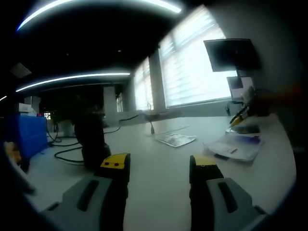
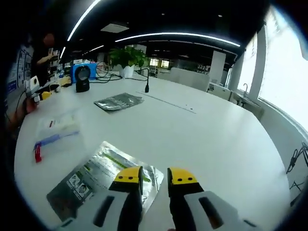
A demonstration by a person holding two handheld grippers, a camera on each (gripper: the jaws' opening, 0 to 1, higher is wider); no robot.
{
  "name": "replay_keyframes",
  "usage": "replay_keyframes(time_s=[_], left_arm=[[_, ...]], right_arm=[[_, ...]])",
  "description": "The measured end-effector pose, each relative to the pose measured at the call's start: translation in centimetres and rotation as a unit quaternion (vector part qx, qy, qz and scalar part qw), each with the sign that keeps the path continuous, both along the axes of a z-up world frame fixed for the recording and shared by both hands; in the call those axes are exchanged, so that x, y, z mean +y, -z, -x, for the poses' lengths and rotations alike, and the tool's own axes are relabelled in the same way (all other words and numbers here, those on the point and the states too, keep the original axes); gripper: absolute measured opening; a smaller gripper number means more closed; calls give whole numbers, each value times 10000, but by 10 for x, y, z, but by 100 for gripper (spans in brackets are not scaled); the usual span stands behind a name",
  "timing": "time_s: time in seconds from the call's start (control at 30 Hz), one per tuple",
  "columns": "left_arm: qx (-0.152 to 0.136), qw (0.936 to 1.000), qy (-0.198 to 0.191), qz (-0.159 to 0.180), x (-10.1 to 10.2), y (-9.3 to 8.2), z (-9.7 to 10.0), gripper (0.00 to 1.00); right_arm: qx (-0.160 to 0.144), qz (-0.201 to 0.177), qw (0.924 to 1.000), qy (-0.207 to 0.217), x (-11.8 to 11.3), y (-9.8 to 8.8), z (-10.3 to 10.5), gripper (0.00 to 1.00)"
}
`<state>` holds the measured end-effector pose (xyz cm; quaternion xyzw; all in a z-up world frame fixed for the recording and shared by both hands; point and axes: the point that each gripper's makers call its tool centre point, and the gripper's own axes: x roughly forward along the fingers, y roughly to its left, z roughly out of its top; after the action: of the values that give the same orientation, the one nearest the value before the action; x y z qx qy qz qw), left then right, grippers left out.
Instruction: Clip sheet goods on table flip sheet goods clip sheet goods scan sheet goods put sheet goods back to table
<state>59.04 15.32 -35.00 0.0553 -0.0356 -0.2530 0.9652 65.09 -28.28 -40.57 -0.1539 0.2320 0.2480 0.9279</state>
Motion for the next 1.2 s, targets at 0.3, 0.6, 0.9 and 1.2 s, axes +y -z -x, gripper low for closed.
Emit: replay_keyframes(time_s=[0.3,0.6,0.9,1.2], left_arm=[[5,10000,-8,3,0,0,0,42],[0,10000,16,-11,-1,0,1,42],[10,10000,17,-32,-1,1,0,42],[4,10000,26,-25,-1,1,0,42]], right_arm=[[177,47,9998,-63,-2,8,-4,13],[616,-494,9967,167,-9,15,-5,13],[840,-325,9959,129,-6,16,-6,13],[1008,-171,9946,201,-5,16,-2,10]])
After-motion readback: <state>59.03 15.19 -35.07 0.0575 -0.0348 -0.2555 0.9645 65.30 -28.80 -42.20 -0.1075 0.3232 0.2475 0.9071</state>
